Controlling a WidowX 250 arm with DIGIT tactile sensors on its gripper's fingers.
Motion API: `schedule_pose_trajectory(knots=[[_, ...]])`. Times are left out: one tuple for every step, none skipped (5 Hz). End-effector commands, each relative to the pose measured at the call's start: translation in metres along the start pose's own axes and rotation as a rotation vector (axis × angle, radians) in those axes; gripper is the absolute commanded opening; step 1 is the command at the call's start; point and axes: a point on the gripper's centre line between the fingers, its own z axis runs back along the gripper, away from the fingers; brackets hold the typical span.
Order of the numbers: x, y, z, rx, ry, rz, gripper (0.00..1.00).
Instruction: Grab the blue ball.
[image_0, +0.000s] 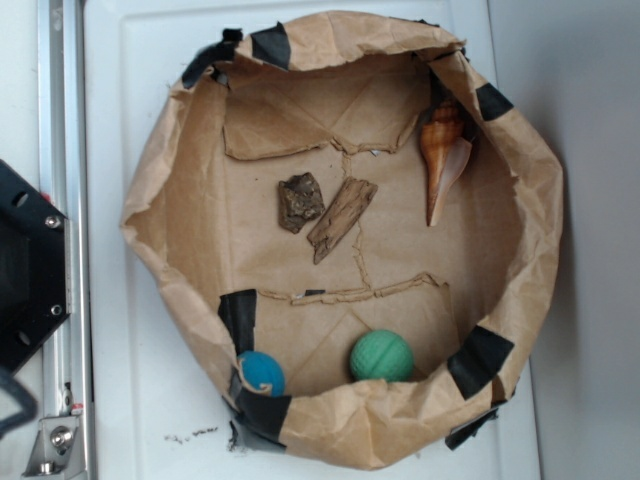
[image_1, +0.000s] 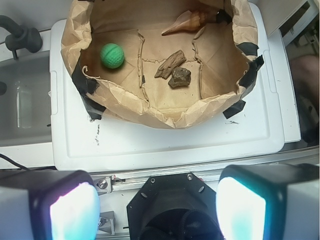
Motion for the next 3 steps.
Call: schedule_pose_trajectory(knots=[[0.0, 0.0, 0.0, 0.0, 0.0, 0.0, 1.0], [0.046, -0.009, -0.036, 0.103, 0.012, 0.067, 1.0], [0.079, -0.007, -0.06, 0.152, 0.041, 0.113, 1.0]])
